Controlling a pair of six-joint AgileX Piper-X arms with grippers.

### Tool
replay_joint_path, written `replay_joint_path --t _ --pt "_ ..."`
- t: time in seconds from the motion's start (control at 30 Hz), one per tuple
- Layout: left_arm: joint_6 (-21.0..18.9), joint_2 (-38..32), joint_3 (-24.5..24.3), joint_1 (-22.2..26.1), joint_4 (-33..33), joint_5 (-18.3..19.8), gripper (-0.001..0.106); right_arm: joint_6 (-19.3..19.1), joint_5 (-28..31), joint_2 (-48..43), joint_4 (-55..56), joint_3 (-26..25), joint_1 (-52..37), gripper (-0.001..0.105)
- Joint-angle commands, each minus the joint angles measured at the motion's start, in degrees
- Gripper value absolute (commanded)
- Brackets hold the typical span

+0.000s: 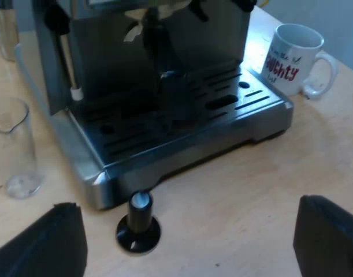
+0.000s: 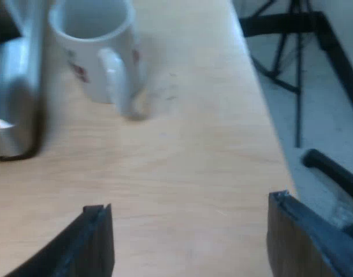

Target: Place mug into machine

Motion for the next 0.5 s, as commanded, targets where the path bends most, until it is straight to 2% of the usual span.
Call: replay_joint_path --t 0.03,0.27,0.5 --pt "-2.8 4.3 -0.8 -5.2 -6.2 2.2 0.079 -2.1 -5.0 2.6 -0.3 -3.3 -0.3 0.059" --pt "-2.8 10.5 -0.8 -12.9 -13.9 2.6 0.079 -2.5 -11.9 8.0 -0.3 -7.2 -0.3 0.059" --pt "-2.3 15.5 -0.8 -18.6 -18.5 2.8 0.079 -2.7 -15.5 11.1 -1.0 -7.3 -0.3 0.059"
